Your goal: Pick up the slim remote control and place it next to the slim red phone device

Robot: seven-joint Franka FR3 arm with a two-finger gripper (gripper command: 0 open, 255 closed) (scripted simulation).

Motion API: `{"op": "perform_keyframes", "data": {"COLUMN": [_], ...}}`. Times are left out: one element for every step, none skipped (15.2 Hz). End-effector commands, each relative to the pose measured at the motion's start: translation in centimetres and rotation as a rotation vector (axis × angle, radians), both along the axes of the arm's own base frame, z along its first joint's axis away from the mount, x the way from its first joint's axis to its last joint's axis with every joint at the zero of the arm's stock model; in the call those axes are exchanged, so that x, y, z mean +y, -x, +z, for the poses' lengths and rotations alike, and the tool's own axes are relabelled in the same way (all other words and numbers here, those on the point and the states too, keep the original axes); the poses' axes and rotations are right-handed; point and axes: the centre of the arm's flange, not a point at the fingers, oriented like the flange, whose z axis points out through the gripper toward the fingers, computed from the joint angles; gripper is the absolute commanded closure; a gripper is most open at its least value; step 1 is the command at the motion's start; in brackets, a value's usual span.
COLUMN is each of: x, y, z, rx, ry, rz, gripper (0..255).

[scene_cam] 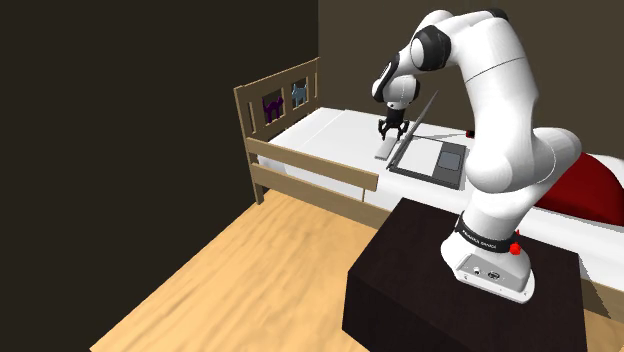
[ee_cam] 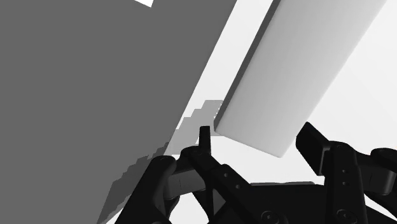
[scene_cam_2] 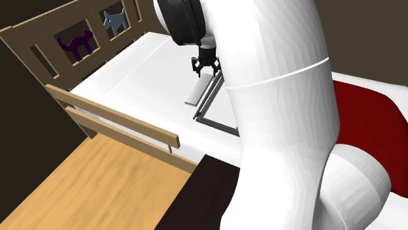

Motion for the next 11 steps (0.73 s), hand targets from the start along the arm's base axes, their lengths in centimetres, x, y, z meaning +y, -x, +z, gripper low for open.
{"op": "perform_keyframes", "data": {"x": [0.1,0.1,0.1,0.1,0.1,0.1,0.1,0.1,0.1,0.1,0.1], "y": [-0.1,0.0,0.1,0.1,0.0,0.0,0.0,0.0,0.0,0.0,0.0], "z": [-0.1,-0.1,0.5,1.0,1.5,2.0,2.6,3.1,3.6,4.2,4.7], "rx": [0.0,0.0,0.0,0.0,0.0,0.0,0.0,0.0,0.0,0.0,0.0], "ry": [-0.001,-0.001,-0.001,-0.001,-0.001,-0.001,-0.001,-0.001,-0.001,-0.001,-0.001], "rz": [0.001,0.001,0.001,0.001,0.001,0.001,0.001,0.001,0.001,0.001,0.001], "gripper": [255,255,255,255,255,255,255,255,255,255,255]}}
